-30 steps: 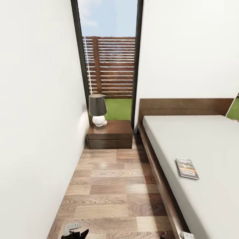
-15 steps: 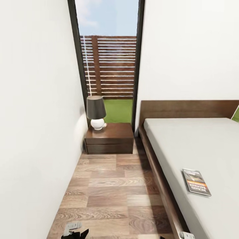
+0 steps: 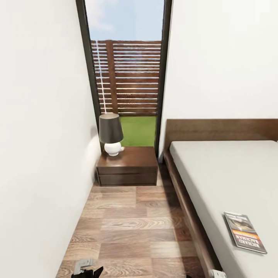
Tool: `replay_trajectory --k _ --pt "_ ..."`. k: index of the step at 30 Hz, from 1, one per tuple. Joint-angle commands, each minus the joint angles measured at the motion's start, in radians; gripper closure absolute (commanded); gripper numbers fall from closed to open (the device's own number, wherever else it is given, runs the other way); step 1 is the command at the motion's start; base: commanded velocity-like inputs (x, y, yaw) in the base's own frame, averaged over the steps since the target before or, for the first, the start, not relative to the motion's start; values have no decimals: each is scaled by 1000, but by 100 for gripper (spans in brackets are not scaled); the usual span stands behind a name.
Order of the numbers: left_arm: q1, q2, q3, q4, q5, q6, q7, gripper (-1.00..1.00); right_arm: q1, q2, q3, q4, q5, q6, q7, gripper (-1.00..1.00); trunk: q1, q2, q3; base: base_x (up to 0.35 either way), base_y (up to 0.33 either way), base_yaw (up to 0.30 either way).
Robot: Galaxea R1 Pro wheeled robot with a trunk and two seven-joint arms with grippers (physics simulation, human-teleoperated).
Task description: In the bedroom, move the book from the bed onto either nightstand, and place the two sandals side by side next to the bed.
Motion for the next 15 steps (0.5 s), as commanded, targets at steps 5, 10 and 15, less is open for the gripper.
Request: replay_trajectory --k 5,10,15 --pt "-1 0 8 1 -11 -5 -2 -100 -1 0 -3 1 -4 0 5 -100 0 0 -1 331 84 0" --pt "-1 0 8 1 -11 -5 -2 -100 -1 0 -3 1 -4 0 5 -100 0 0 -1 331 84 0" --pt "-1 0 8 1 -11 -5 -2 -100 -1 0 -3 1 -4 0 5 -100 0 0 -1 331 84 0"
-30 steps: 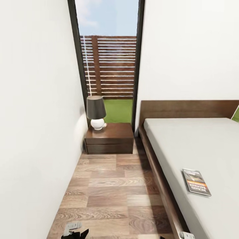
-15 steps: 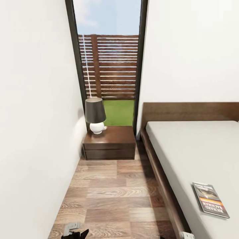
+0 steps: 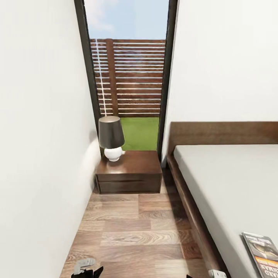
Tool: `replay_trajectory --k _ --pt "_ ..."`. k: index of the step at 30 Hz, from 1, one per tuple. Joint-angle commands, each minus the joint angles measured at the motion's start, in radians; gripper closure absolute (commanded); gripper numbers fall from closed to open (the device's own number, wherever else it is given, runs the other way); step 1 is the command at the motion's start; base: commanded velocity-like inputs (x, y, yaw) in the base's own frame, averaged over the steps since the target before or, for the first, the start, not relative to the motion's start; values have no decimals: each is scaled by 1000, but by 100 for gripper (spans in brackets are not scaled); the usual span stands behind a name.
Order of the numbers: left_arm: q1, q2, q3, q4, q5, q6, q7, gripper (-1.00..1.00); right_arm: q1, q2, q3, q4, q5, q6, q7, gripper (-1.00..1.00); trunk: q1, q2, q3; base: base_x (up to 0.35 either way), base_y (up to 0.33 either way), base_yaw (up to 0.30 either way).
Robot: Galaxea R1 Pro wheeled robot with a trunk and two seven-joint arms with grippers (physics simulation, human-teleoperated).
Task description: In the bedroom, move the book from the bed onto either nightstand, and place the two sandals side by side next to the bed.
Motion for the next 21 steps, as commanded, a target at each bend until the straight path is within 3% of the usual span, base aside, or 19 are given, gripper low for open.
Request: replay_trajectory --k 1,21 --pt "-1 0 8 1 -11 -5 -2 -100 -1 0 -3 1 -4 0 6 -100 0 0 -1 331 84 0" --pt "-1 0 8 1 -11 -5 -2 -100 -1 0 -3 1 -4 0 6 -100 0 0 -1 331 47 0"
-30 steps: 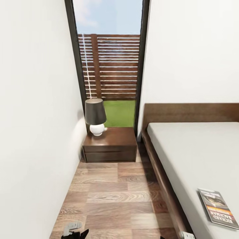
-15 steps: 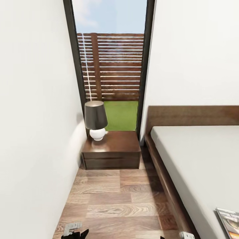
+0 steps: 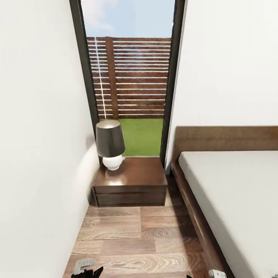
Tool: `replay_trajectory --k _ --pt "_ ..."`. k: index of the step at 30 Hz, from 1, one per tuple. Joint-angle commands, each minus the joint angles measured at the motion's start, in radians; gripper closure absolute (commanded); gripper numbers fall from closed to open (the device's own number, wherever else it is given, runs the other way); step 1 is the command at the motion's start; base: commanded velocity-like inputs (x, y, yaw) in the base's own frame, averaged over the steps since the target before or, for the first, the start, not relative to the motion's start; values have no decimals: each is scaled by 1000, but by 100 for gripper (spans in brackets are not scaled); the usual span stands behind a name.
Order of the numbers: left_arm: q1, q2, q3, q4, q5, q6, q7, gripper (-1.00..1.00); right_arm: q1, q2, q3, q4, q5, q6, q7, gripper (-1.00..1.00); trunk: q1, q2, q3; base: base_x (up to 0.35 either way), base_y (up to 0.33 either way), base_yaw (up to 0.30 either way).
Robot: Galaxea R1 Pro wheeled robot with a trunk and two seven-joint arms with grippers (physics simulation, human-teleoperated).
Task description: In the bedroom, move the book from the bed onto either nightstand, and place the two sandals side by side next to the bed.
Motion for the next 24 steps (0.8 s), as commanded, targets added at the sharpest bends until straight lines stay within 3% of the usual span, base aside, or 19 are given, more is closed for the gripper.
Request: replay_trajectory --k 1,24 --pt "-1 0 8 1 -11 -5 -2 -100 -1 0 -2 1 -4 0 5 -100 0 0 -1 331 1 0" --pt "-1 0 8 1 -11 -5 -2 -100 -1 0 -2 0 -4 0 5 -100 0 0 -1 331 0 0"
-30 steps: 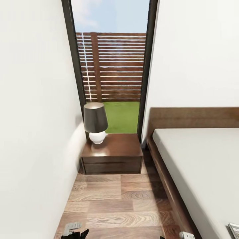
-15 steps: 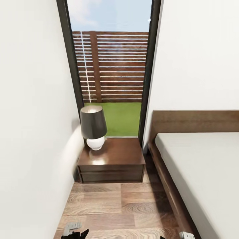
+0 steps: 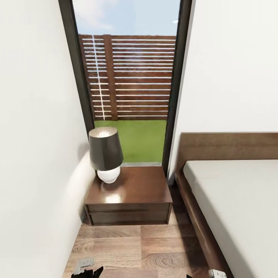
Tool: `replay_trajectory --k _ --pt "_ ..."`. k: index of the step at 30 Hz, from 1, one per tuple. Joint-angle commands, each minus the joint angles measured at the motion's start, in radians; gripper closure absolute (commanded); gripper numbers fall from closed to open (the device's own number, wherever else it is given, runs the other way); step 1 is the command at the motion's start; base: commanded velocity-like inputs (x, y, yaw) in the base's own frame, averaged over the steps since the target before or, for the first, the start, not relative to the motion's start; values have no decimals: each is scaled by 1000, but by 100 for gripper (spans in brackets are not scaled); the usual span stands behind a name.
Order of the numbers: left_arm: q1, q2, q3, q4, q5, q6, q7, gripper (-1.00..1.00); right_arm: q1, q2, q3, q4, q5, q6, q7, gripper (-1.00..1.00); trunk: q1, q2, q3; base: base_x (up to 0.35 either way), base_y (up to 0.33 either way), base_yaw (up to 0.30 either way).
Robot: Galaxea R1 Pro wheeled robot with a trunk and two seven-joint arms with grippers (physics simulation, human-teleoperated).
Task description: In the bedroom, move the book from the bed onto either nightstand, and place the two sandals side by side next to the bed.
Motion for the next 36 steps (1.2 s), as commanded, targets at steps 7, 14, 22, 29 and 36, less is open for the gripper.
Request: replay_trajectory --k 7,14,22,29,36 --pt "-1 0 8 1 -11 -5 -2 -100 -1 0 -2 1 -4 0 5 -100 0 0 -1 328 0 -1" --pt "-1 0 8 1 -11 -5 -2 -100 -1 0 -2 1 -4 0 5 -100 0 0 -1 59 0 -123" --pt "-1 0 8 1 -11 -5 -2 -100 -1 0 -2 1 -4 0 5 -100 0 0 -1 4 0 -257" --pt "-1 0 8 1 -11 -5 -2 -100 -1 0 -2 1 -4 0 5 -100 -11 21 8 0 0 -130" --pt "-1 0 8 1 -11 -5 -2 -100 -1 0 -1 1 -4 0 5 -100 -38 70 30 0 0 -9"
